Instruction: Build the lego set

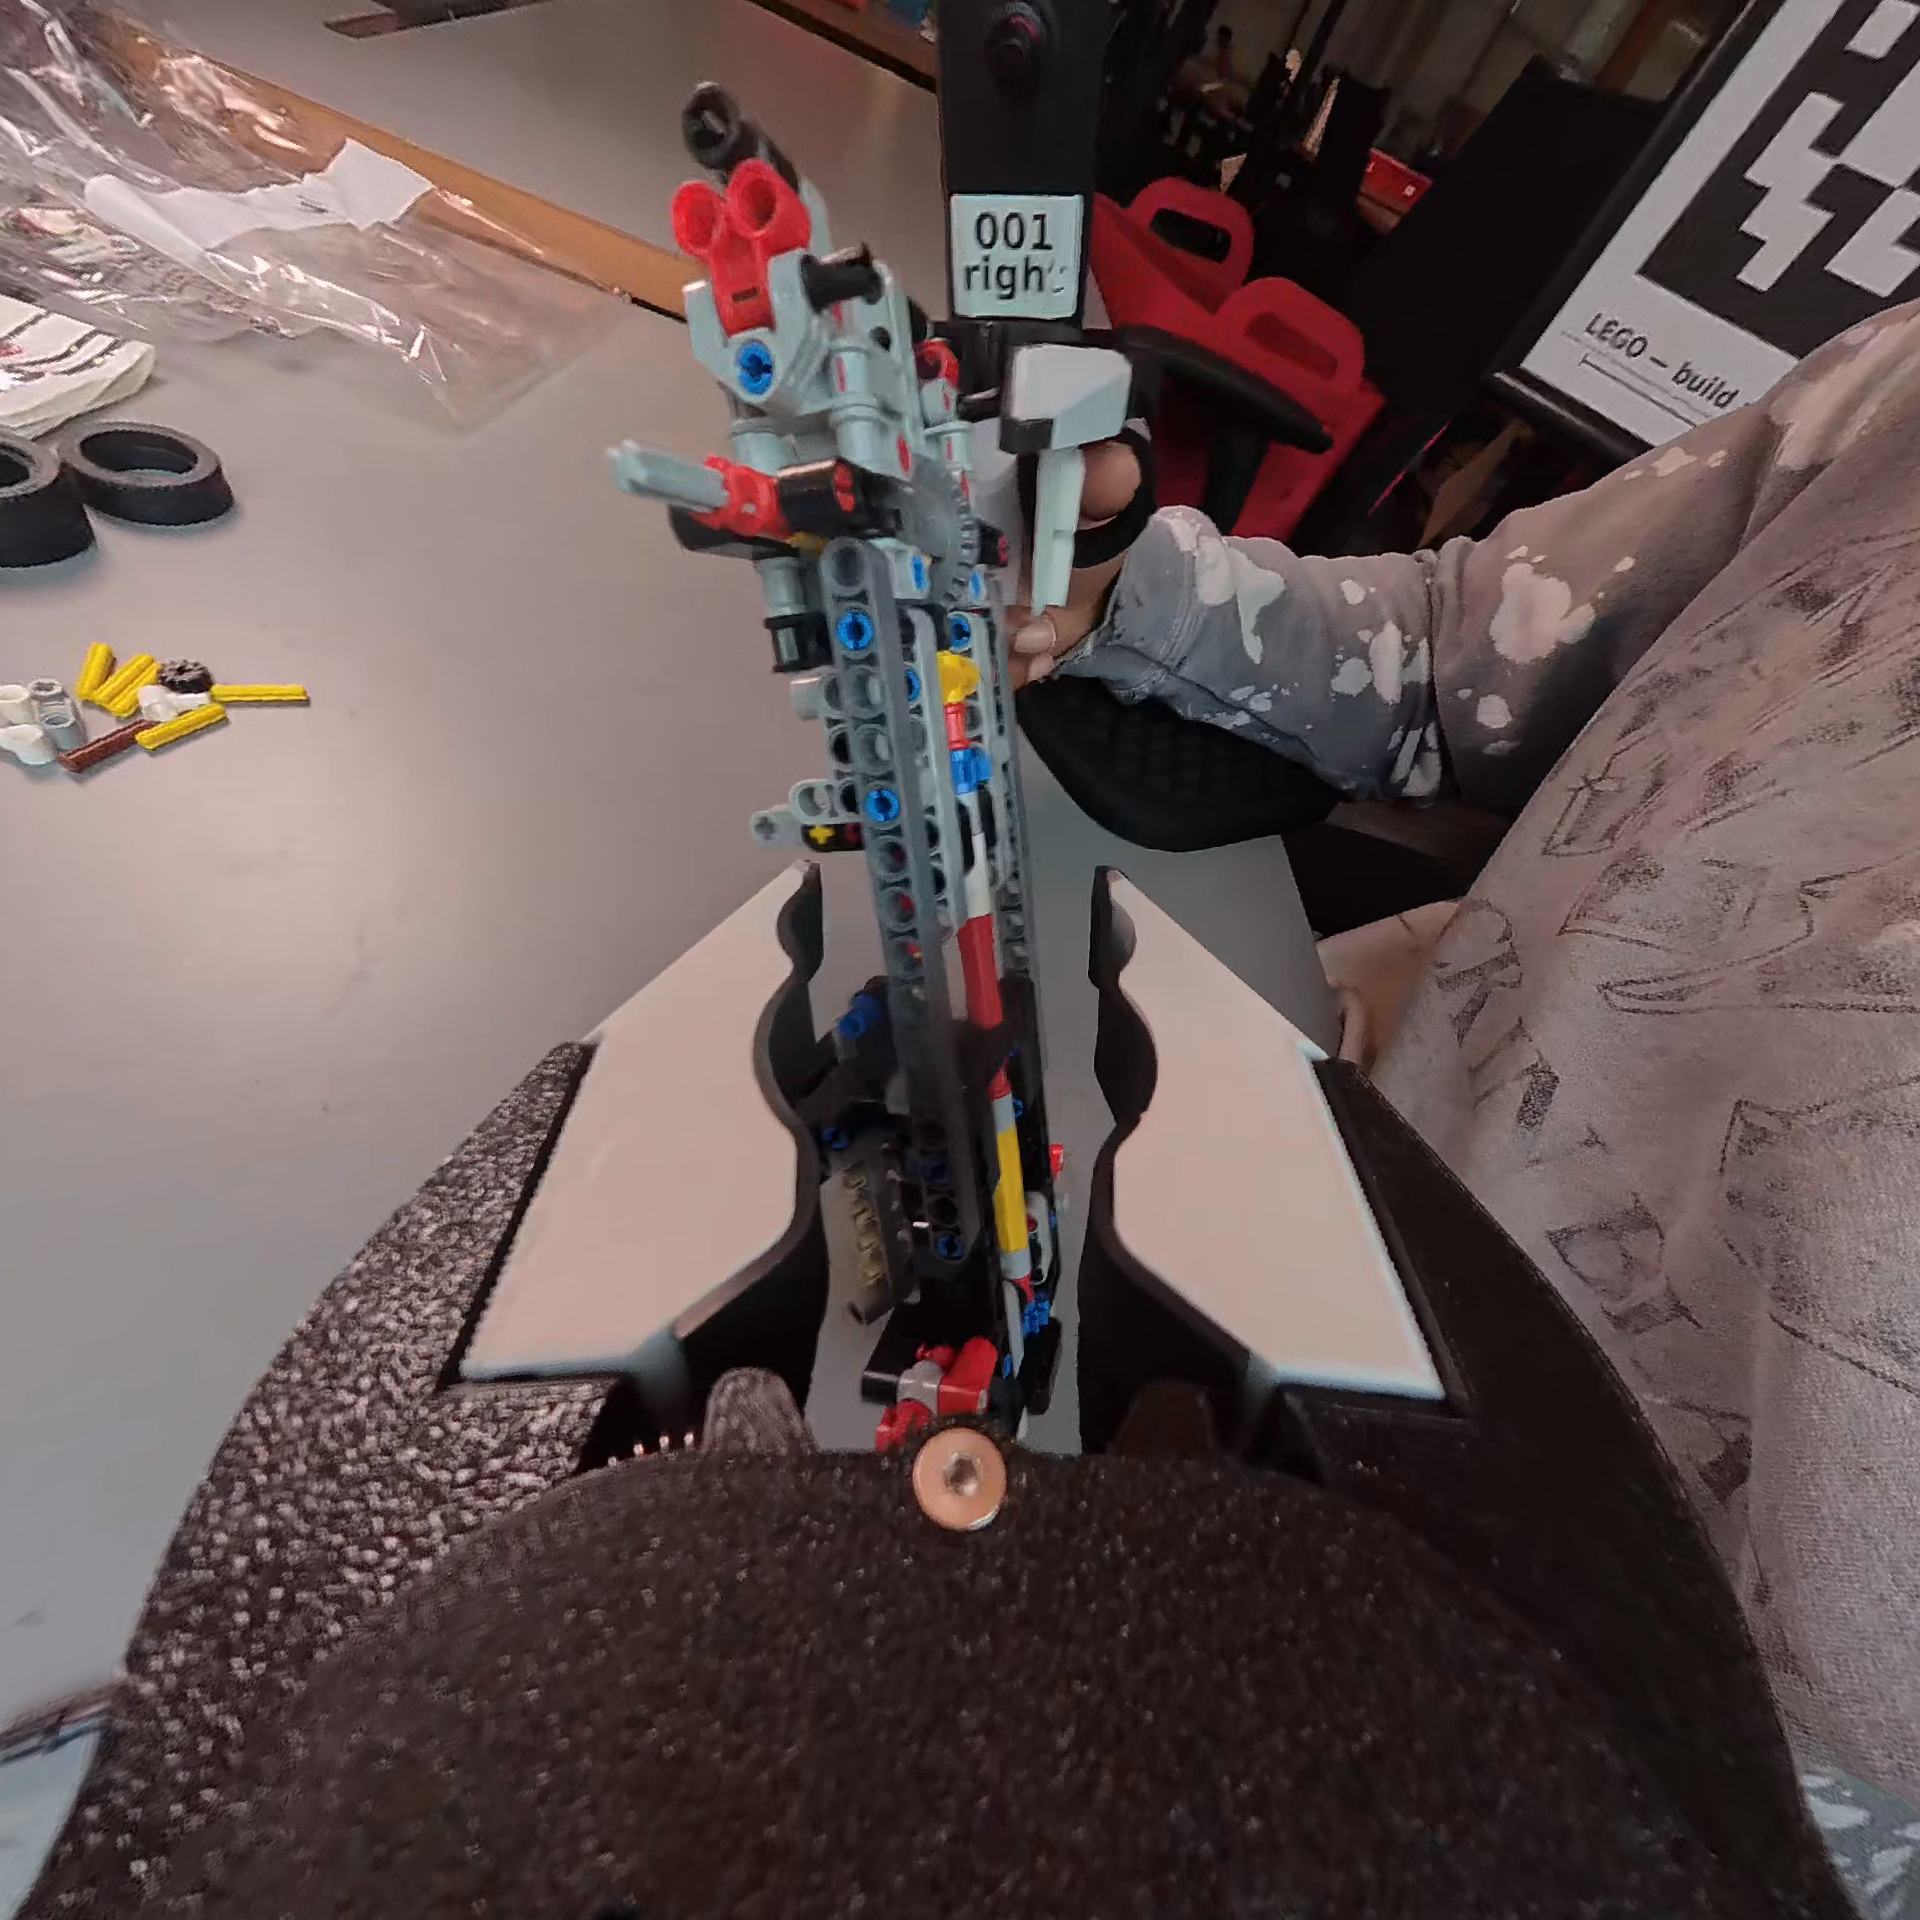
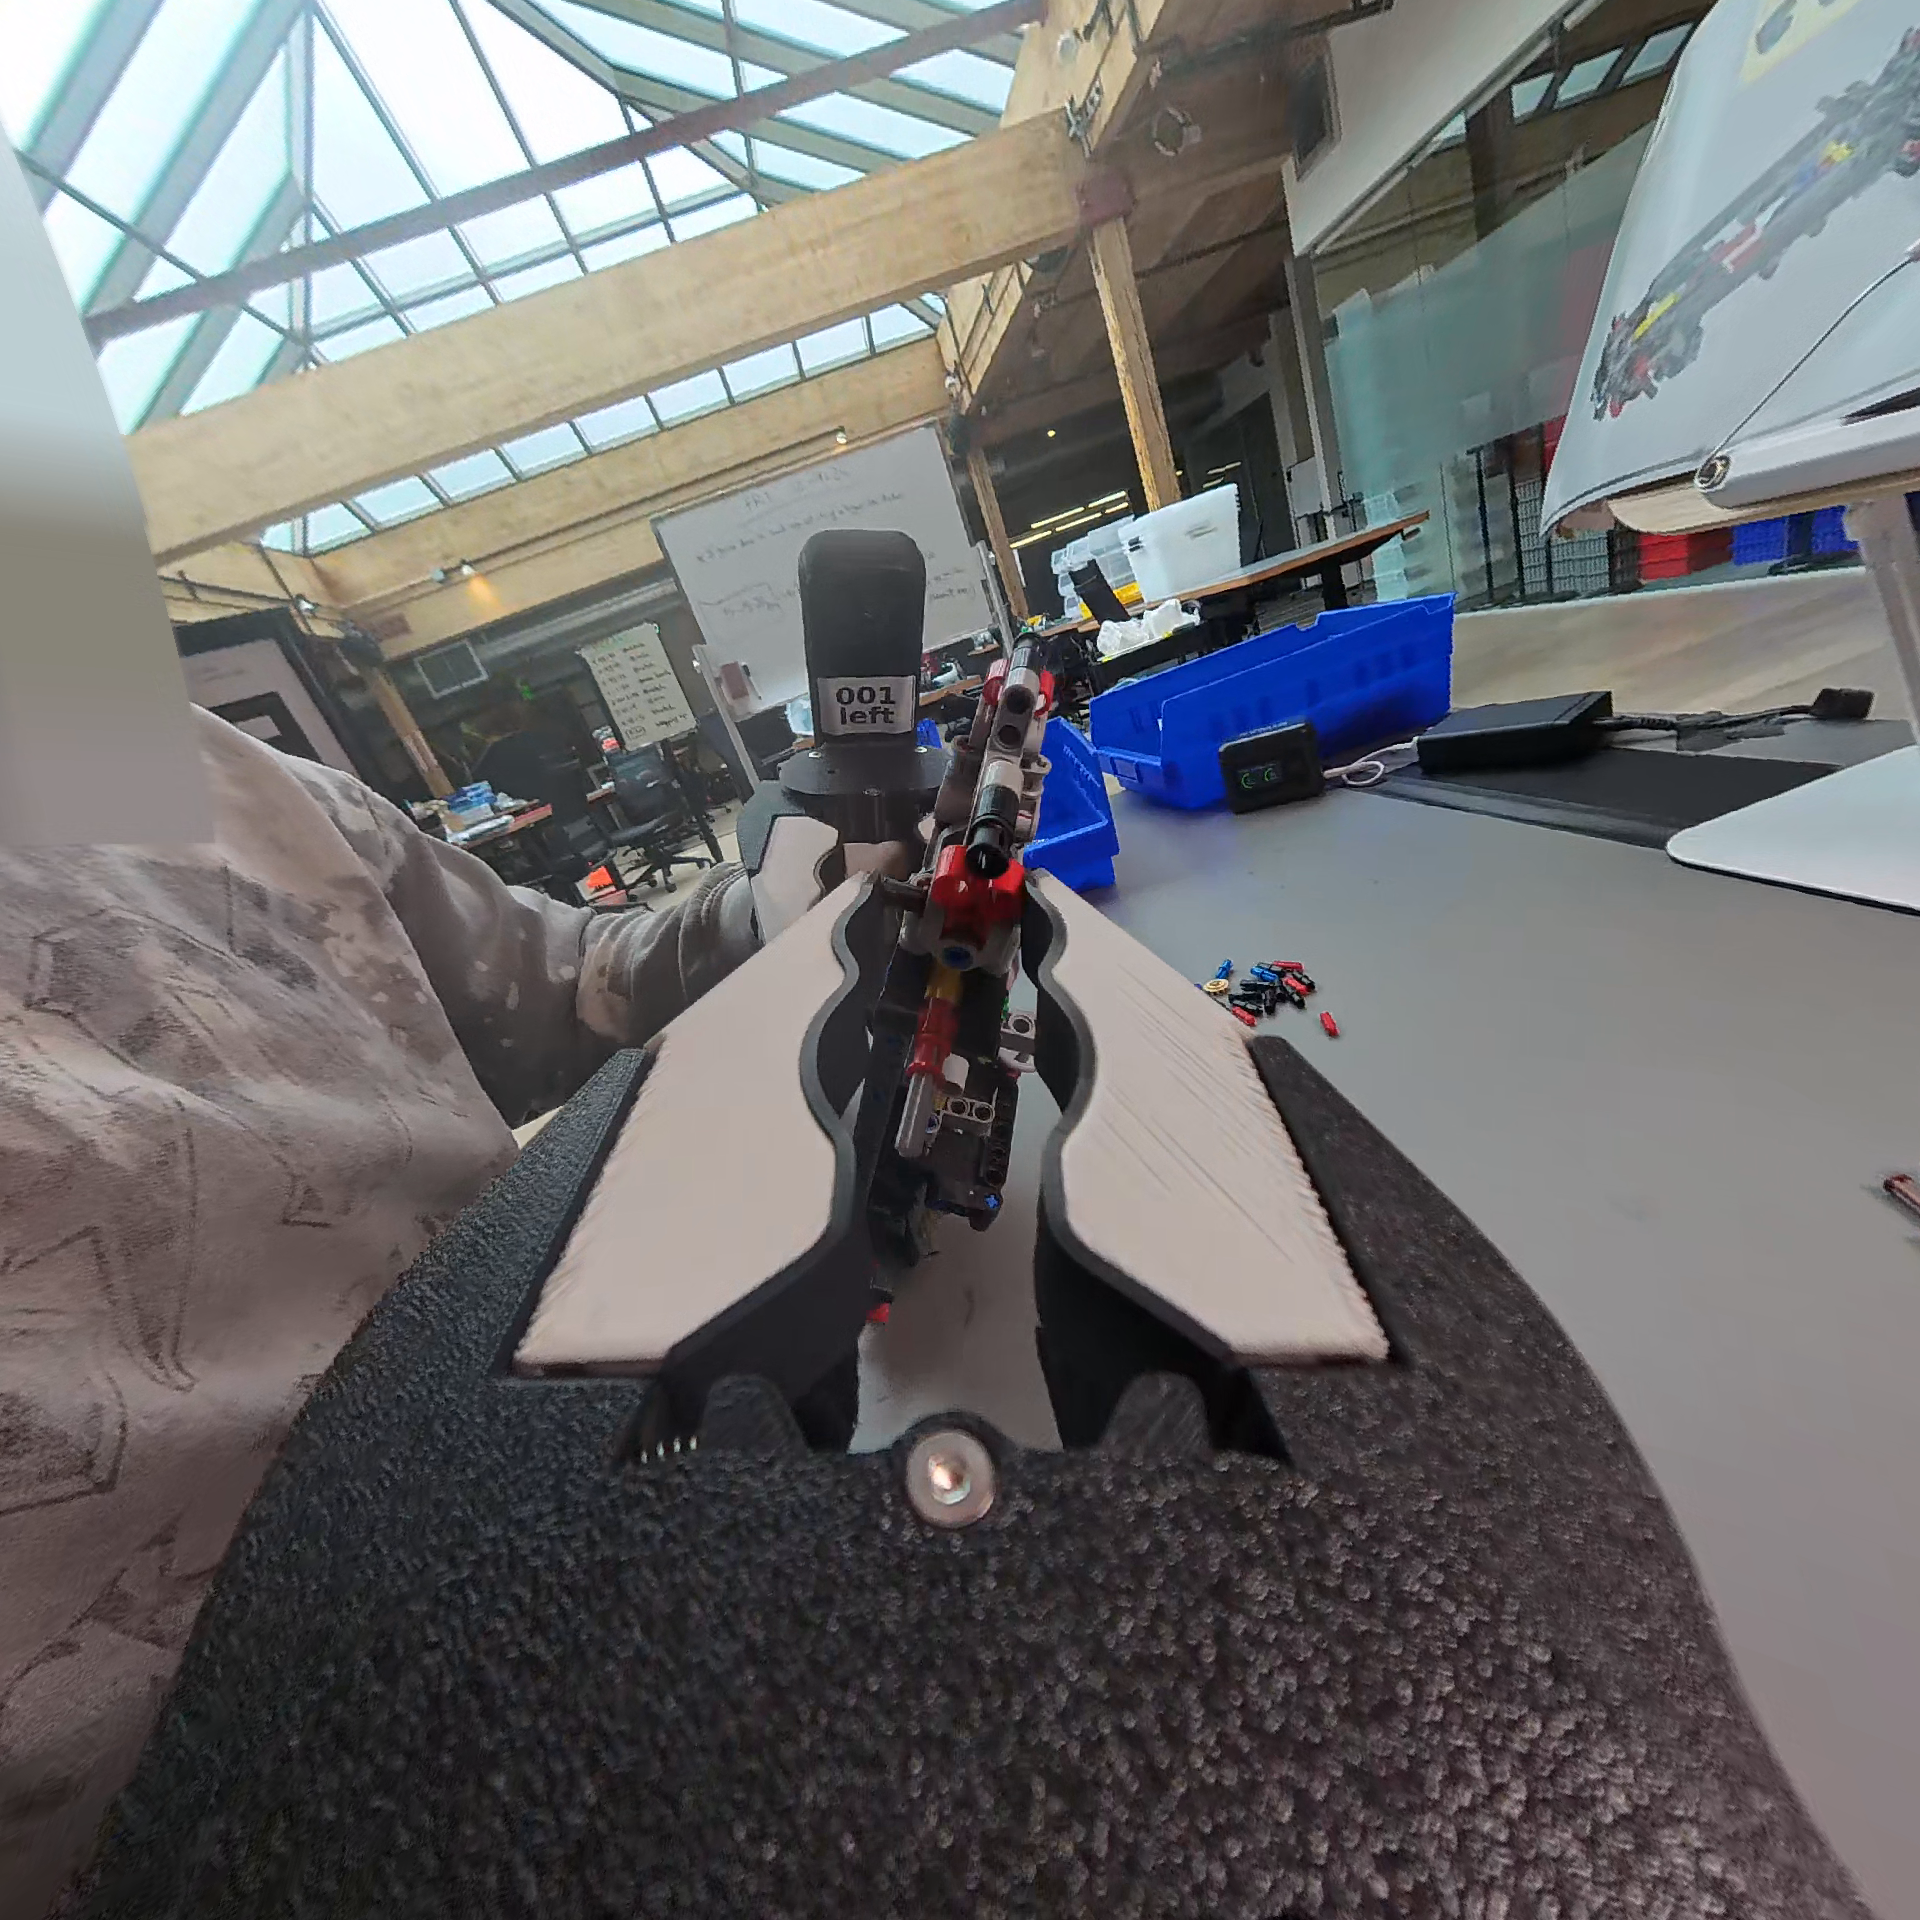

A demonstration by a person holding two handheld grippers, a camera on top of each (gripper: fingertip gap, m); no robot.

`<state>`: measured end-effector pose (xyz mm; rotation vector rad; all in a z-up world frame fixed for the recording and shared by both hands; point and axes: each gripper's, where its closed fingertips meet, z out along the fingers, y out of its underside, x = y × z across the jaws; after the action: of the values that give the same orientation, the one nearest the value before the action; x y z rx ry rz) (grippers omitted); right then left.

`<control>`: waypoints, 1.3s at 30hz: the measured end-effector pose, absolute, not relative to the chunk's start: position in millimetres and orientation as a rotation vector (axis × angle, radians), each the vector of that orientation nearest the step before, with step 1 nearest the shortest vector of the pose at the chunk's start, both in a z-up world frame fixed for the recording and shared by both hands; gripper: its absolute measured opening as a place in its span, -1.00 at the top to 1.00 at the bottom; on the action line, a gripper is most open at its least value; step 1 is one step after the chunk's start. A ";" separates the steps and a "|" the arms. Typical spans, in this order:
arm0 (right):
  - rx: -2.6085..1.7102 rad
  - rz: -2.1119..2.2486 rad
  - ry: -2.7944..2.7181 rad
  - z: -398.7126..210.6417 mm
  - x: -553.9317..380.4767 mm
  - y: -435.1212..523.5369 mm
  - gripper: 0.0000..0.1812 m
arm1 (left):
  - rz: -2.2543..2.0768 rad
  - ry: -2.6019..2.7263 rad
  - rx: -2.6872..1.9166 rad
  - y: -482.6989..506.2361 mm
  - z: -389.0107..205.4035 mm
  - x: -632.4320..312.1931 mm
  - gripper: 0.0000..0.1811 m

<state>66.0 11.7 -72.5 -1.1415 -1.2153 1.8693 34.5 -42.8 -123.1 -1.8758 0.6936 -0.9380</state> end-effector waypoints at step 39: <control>-1.211 1.927 -1.367 -84.3 0.6 -23.6 0.71 | -1.152 0.422 -1.704 -36.0 -105.6 14.2 0.49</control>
<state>0.6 -23.6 -84.3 -1.2108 -1.3673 1.9268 14.2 -36.0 -105.6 -1.7042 0.4220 -1.1517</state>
